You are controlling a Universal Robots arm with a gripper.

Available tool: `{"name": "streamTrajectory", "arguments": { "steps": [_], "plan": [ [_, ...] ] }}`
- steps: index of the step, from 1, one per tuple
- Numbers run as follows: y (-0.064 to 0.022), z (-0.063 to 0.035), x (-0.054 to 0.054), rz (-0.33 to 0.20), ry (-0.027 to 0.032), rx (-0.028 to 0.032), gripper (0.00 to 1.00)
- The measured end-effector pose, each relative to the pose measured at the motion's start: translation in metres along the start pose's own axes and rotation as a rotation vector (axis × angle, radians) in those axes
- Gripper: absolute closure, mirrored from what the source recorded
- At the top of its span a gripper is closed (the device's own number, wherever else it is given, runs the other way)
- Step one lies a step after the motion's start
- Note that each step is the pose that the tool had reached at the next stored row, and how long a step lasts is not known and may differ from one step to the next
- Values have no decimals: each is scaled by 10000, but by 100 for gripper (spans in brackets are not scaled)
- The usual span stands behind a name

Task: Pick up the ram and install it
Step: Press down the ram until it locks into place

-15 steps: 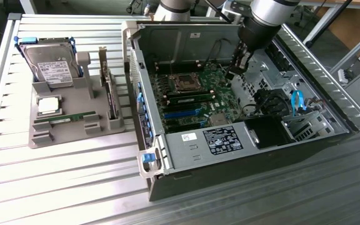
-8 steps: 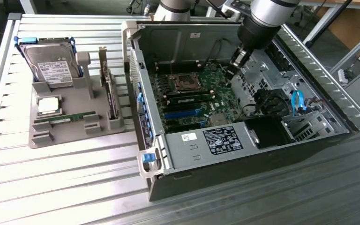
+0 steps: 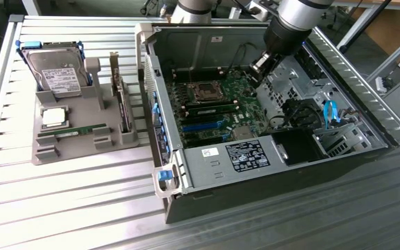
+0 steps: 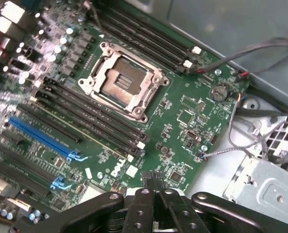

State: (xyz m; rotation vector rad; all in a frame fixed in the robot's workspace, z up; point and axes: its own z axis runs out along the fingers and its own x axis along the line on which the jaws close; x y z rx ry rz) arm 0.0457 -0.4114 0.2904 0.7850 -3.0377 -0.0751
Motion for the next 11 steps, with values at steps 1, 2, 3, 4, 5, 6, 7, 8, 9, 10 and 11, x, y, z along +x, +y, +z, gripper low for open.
{"name": "streamTrajectory", "arguments": {
  "steps": [1, 2, 3, 4, 5, 6, 7, 8, 9, 10, 11],
  "plan": [
    [0, 0, 0, 175, -8, 2, 91],
    [0, 2, 0, 590, -27, 6, 91],
    [0, 2, 0, 740, -34, 7, 91],
    [0, 3, 0, 888, -41, 9, 91],
    [0, 4, 0, 1245, -58, 12, 91],
    [-1, 5, 0, 1584, -74, 15, 91],
    [0, 6, 0, 1841, -86, 17, 91],
    [-1, 7, 0, 2213, -104, 21, 91],
    [-1, 9, 0, 2556, -120, 24, 91],
    [-1, 10, 0, 2895, -136, 26, 91],
    [-1, 11, 0, 3228, -152, 29, 91]
  ]
}}
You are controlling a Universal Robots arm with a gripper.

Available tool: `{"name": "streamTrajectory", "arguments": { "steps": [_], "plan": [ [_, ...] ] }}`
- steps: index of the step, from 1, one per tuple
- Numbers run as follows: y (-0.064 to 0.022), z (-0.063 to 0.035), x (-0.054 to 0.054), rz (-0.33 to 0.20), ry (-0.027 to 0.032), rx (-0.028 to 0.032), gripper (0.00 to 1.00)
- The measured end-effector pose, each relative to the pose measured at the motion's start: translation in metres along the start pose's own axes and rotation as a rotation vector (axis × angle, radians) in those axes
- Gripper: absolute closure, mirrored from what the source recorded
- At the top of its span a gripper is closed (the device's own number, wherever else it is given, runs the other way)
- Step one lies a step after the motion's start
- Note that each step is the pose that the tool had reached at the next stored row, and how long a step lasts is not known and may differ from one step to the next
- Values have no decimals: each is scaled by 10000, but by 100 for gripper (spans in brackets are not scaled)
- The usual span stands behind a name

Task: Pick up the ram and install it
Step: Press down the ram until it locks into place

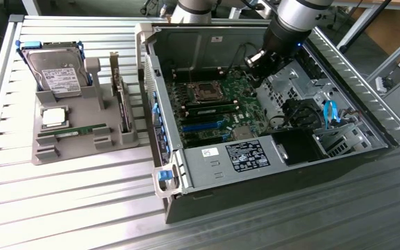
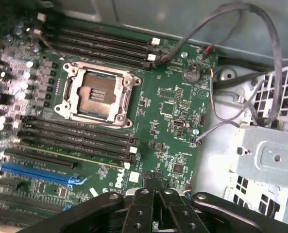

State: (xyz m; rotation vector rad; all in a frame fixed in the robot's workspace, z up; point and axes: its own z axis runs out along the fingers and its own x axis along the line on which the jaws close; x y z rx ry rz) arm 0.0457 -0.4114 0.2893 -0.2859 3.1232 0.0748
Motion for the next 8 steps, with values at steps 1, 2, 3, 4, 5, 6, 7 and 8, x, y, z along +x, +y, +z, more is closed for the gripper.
{"name": "streamTrajectory", "arguments": {
  "steps": [1, 2, 3, 4, 5, 6, 7, 8],
  "plan": [
    [0, 1, 0, 253, -12, 2, 91],
    [0, 2, 0, 564, -27, 6, 91],
    [0, 2, 0, 692, -32, 6, 91],
    [0, 2, 0, 693, -33, 6, 91],
    [0, 3, 0, 693, -33, 6, 91],
    [0, 4, 0, 693, -33, 6, 91],
    [0, 4, 0, 693, -33, 6, 91],
    [0, 4, 0, 694, -33, 6, 91]
  ]
}}
